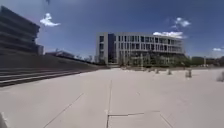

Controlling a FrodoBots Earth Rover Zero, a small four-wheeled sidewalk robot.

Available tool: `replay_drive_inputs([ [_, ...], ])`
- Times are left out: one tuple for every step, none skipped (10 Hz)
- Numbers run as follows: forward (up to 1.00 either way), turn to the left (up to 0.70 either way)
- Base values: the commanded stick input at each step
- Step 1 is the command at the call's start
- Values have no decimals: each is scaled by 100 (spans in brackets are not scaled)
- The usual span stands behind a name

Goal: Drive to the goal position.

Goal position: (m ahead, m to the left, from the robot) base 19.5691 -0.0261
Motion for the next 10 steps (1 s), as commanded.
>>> replay_drive_inputs([
  [100, 0],
  [100, 0],
  [100, 0],
  [100, 0],
  [100, 0],
  [100, 0],
  [100, 0],
  [100, 0],
  [100, 0],
  [100, 0],
])
